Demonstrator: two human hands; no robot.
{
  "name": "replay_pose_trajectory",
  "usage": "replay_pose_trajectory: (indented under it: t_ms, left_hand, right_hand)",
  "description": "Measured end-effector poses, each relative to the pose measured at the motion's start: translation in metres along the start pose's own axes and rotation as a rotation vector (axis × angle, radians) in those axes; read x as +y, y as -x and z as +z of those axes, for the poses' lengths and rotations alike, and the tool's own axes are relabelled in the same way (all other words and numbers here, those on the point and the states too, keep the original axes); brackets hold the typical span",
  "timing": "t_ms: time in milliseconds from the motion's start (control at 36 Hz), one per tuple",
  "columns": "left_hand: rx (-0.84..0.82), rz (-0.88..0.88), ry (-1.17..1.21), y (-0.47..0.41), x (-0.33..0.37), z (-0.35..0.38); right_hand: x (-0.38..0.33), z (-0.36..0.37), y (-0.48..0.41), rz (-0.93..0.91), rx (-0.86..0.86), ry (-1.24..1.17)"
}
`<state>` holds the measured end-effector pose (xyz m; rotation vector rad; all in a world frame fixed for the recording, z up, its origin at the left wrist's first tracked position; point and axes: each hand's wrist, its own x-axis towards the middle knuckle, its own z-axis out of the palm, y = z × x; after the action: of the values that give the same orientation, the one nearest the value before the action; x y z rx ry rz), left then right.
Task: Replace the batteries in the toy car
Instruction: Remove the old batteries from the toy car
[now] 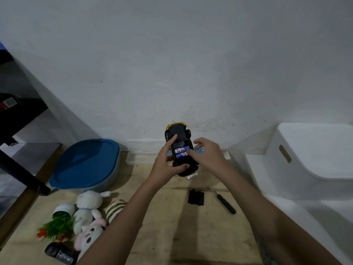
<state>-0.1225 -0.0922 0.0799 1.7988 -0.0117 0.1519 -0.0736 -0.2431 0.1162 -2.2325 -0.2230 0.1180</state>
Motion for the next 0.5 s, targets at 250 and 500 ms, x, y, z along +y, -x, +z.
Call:
replay_pose_trajectory:
  t_ms: [250,500]
  left_hand:
    - [-0.112,0.014,-0.035,0.0063,0.0008,-0.0030]
    - [-0.167,0.029,-0.129,0.0087,0.0055,-0.0066]
  right_hand:
    - [-0.0057,0.0073,0.0071,-0.053,-0.010,0.114]
    - [-0.0094,0.0121,0.0084,-0.029,0.042,0.176]
